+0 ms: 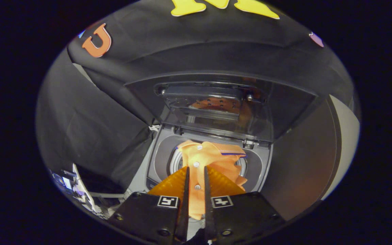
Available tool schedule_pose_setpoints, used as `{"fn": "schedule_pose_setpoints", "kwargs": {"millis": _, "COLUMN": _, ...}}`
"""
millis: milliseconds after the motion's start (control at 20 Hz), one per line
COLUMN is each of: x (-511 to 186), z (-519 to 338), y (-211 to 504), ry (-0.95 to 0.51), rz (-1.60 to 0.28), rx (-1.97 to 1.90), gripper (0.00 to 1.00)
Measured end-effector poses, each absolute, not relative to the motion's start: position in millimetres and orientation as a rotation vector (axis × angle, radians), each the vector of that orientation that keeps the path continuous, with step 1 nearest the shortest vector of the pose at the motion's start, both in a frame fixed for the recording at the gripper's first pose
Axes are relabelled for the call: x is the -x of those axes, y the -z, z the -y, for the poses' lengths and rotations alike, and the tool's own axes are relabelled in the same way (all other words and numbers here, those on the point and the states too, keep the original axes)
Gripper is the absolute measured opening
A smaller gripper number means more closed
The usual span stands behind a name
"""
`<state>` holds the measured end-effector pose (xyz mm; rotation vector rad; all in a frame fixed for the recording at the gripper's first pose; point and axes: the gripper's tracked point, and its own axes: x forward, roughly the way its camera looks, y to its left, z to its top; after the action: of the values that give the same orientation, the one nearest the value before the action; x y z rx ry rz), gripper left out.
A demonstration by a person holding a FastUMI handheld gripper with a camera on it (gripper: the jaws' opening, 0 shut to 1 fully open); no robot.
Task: Put the clothes into the washing machine and then close the washing machine lid.
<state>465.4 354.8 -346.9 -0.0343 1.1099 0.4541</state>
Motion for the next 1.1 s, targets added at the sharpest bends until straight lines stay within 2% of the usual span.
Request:
{"fn": "schedule_pose_setpoints", "kwargs": {"millis": 150, "x": -466, "z": -349, "y": 343, "ry": -0.443, "rz": -1.075, "rx": 0.063, "gripper": 0.84}}
{"fn": "schedule_pose_setpoints", "kwargs": {"millis": 700, "x": -458, "z": -338, "y": 328, "ry": -0.441, "rz": -1.034, "rx": 0.107, "gripper": 0.84}}
{"fn": "schedule_pose_setpoints", "kwargs": {"millis": 1100, "x": -439, "z": -322, "y": 291, "ry": -0.375, "rz": -0.938, "rx": 0.091, "gripper": 0.83}}
